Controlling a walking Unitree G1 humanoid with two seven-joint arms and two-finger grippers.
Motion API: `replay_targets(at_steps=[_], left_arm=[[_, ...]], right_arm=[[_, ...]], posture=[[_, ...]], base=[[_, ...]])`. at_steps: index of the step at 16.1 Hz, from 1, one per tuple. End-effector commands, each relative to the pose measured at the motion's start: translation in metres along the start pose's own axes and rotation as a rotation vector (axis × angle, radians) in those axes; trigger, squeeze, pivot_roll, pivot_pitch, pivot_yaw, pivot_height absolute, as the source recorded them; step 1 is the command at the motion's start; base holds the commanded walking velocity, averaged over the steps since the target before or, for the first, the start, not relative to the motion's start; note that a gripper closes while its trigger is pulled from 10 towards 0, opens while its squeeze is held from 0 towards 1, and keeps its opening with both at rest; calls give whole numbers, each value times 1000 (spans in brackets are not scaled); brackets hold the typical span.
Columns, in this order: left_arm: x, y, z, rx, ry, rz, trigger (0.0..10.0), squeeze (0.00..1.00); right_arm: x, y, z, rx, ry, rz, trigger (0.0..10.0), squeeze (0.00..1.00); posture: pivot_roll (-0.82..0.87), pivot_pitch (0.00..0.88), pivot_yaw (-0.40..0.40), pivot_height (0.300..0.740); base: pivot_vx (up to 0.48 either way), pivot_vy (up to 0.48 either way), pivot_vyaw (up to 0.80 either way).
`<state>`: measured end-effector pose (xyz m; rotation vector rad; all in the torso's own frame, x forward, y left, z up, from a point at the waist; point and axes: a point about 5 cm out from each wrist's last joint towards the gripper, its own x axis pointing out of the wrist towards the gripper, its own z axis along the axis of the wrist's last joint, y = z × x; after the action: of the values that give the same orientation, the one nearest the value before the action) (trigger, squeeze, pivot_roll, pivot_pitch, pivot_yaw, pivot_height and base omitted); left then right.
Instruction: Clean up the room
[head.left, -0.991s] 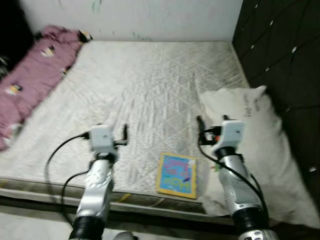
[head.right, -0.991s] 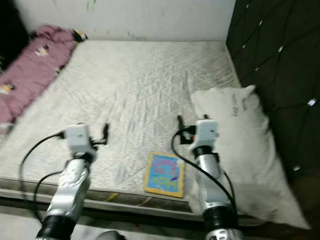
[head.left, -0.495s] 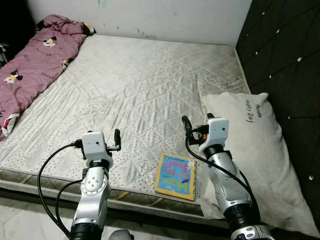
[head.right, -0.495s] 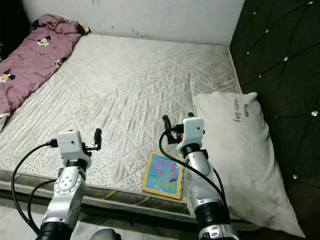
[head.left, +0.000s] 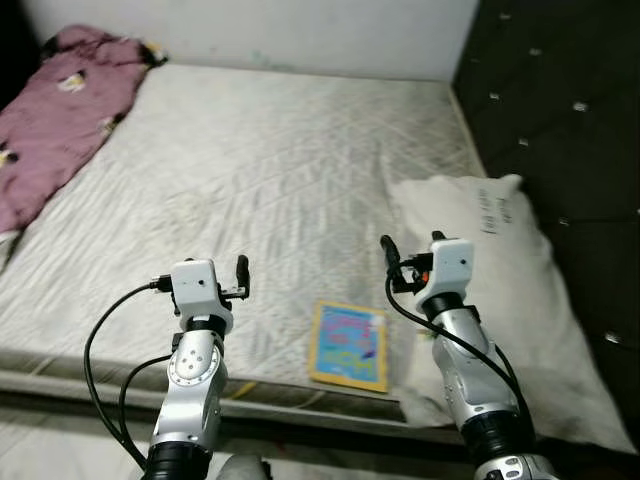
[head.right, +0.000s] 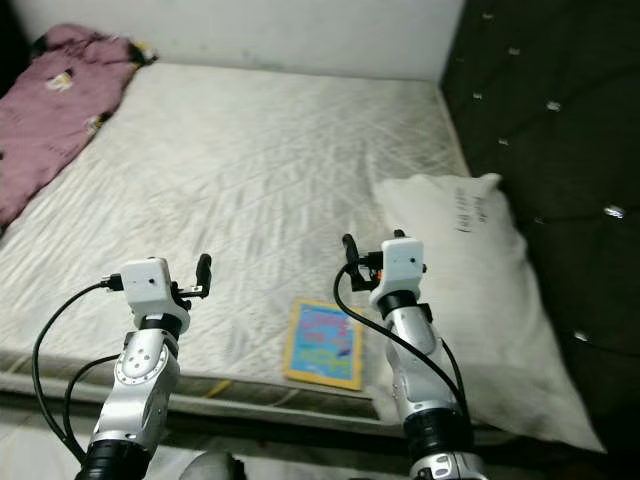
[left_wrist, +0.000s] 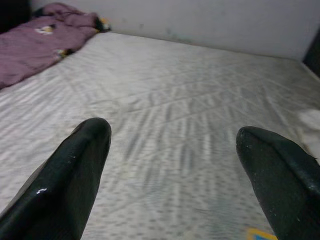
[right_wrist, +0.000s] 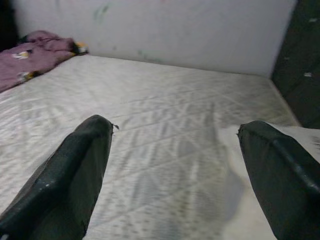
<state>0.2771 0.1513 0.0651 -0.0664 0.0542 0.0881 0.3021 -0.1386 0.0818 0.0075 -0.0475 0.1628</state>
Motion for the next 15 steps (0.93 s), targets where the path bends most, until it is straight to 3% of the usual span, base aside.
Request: replay_targets(at_steps=[1,15], left_arm=[[2,7,3,9,-6,15,10000,0],[9,5,7,7,-22,16,10000,0]], right_arm=[[4,6,3,0,-9,20,10000,0],[11,2,5,-14,-20,11,10000,0]], posture=[[48,13,5,740],[40,0,15,740]], base=[[0,480,0],[0,480,-69]])
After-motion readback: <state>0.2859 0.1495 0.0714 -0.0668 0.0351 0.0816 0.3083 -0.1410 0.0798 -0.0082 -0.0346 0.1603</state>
